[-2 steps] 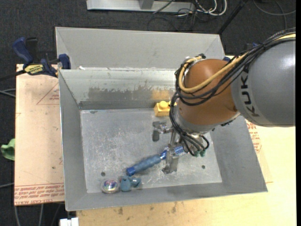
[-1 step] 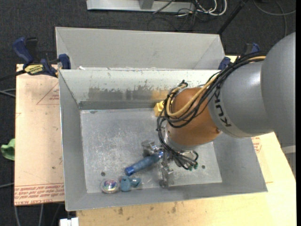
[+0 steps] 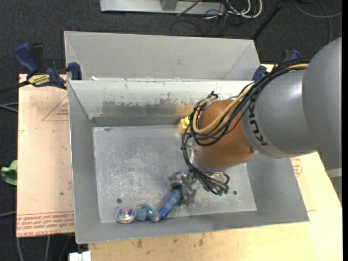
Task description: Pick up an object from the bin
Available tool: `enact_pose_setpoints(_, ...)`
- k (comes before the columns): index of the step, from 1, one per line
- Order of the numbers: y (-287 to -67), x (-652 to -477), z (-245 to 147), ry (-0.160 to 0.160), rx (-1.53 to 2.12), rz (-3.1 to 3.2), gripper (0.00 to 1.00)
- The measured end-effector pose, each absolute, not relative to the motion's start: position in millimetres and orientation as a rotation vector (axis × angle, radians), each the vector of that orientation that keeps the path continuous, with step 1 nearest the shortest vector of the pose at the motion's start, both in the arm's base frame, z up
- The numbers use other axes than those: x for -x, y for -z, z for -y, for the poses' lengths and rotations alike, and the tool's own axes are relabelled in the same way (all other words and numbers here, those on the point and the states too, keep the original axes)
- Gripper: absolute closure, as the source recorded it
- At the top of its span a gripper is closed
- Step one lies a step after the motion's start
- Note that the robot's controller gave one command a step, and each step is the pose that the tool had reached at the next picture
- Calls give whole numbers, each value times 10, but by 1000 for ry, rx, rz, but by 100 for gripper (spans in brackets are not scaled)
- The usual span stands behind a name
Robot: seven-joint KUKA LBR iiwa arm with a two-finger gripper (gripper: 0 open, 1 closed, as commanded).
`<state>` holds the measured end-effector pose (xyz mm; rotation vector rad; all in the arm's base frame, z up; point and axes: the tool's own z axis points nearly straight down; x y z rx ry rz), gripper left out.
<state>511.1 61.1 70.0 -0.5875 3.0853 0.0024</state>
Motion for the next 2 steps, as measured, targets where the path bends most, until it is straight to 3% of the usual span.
enact_pose_setpoints(1, -1824, -5142, -571, 0, 467, -3098, 100)
enact_pose_setpoints(2, -2362, -4985, -672, -2, 460, -3101, 100)
